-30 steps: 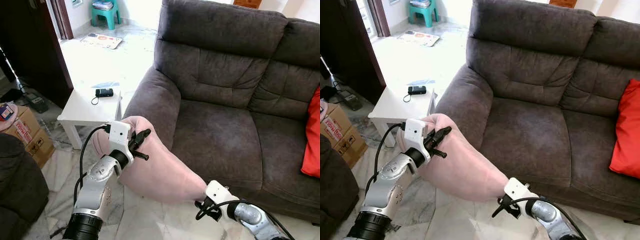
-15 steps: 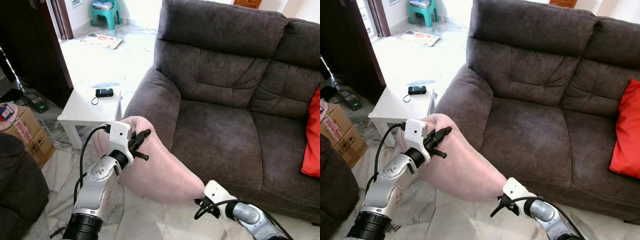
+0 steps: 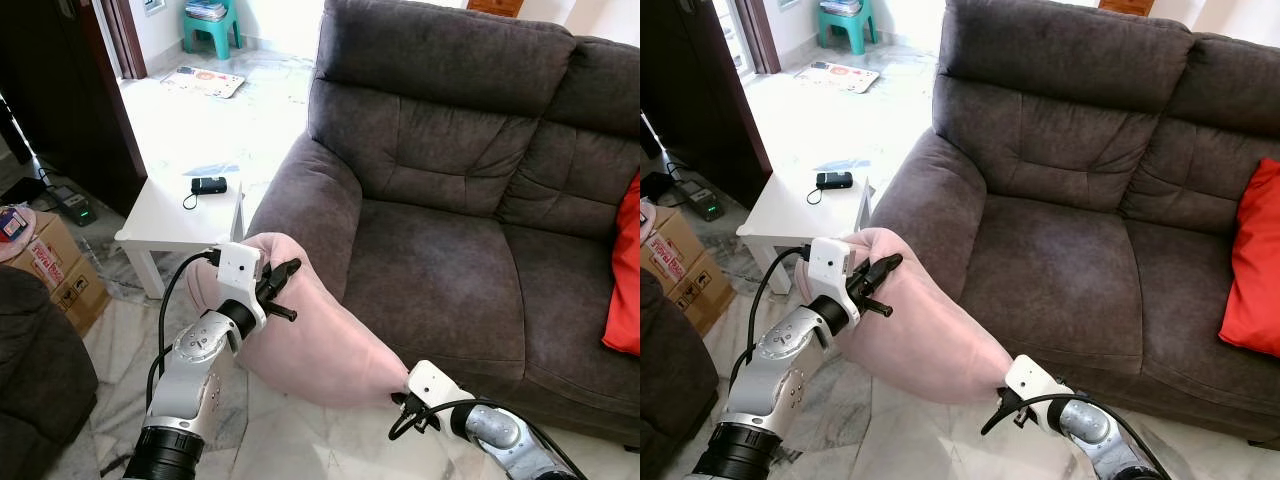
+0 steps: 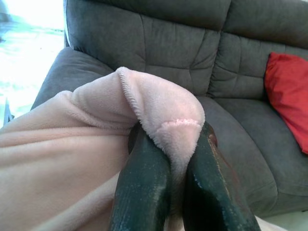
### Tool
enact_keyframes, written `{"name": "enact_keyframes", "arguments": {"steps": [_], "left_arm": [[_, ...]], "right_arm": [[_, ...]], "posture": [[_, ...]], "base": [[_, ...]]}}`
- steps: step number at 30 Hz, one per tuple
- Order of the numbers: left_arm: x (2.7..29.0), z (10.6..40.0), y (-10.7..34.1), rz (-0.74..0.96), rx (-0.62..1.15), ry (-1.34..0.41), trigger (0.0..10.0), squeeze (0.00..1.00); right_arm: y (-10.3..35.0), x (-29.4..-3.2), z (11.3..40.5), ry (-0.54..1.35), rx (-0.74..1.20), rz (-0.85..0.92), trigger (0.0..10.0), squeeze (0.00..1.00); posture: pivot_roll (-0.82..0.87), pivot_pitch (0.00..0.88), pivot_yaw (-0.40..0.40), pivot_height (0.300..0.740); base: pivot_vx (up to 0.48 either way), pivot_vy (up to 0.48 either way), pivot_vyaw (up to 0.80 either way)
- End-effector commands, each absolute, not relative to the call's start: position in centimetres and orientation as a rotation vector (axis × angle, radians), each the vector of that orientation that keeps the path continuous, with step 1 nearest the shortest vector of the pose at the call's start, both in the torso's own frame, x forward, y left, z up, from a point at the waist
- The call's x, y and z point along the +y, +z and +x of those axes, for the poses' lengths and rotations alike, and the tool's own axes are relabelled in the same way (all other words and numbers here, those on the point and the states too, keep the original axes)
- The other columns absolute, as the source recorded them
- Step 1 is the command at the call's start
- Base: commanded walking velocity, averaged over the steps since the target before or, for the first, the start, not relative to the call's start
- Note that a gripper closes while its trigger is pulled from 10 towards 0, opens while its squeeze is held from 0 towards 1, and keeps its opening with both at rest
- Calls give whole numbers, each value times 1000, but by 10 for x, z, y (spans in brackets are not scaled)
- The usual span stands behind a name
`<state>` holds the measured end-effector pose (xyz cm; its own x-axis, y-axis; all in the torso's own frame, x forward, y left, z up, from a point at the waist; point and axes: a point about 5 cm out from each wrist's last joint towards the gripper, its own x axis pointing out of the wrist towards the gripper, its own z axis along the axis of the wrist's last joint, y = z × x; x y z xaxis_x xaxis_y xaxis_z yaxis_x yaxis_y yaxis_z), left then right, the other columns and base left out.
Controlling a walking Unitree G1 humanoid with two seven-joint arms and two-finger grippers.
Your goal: Move the pillow to the sofa from floor
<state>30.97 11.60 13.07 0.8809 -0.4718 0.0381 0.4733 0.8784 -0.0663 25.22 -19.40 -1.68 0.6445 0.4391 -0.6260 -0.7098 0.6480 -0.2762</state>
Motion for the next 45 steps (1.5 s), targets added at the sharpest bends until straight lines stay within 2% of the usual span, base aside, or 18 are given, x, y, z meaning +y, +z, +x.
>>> {"name": "enact_keyframes", "arguments": {"steps": [1, 10, 17, 18, 19, 20, 24, 26, 31, 35, 41, 45], "left_arm": [[107, 310, 144, -41, -82, -547, 10000, 0], [117, 310, 125, 25, 4, -484, 10000, 0], [135, 312, 115, 98, 43, -351, 10000, 0], [142, 313, 114, 98, 44, -287, 10000, 0], [145, 313, 114, 100, 40, -256, 10000, 0], [148, 313, 115, 99, 29, -211, 10000, 0], [150, 310, 119, 97, -19, -161, 10000, 0], [149, 309, 121, 104, -33, -156, 10000, 0], [138, 303, 128, 151, -102, -132, 10000, 0], [130, 299, 131, 147, -142, -87, 10000, 0], [126, 300, 137, 129, -170, -52, 10000, 0], [123, 298, 138, 144, -173, -122, 10000, 0]], "right_arm": [[-11, -198, 255, 695, 524, -563, 0, 0], [2, -202, 263, 720, 481, -609, 0, 0], [31, -207, 275, 604, 364, -456, 0, 0], [41, -208, 279, 519, 318, -386, 0, 0], [47, -207, 281, 485, 281, -354, 10000, 0], [56, -203, 284, 439, 226, -297, 10000, 0], [81, -184, 289, 325, 54, -251, 10000, 0], [87, -181, 290, 296, 24, -233, 10000, 0], [110, -152, 292, 251, -88, -132, 10000, 0], [112, -140, 289, 168, -84, -45, 10000, 0], [107, -135, 278, 158, -76, -91, 10000, 0], [103, -134, 268, 144, -47, -97, 10000, 0]], "posture": [[37, 0, -83, 740], [34, 0, -83, 740], [30, 0, -86, 740], [25, 0, -85, 740], [26, 0, -85, 740], [26, 0, -84, 740], [32, 0, -88, 740], [34, 0, -89, 740], [36, 0, -86, 740], [41, 0, -85, 740], [32, 0, -67, 740], [29, 0, -48, 740]], "base": [[0, 0, 0], [0, 0, 0], [0, 0, 0], [0, 0, 0], [0, 0, 0], [0, 0, 0], [0, 0, 0], [0, 0, 0], [0, 0, 0], [0, 0, 0], [0, 0, 0], [0, 0, 0]]}}
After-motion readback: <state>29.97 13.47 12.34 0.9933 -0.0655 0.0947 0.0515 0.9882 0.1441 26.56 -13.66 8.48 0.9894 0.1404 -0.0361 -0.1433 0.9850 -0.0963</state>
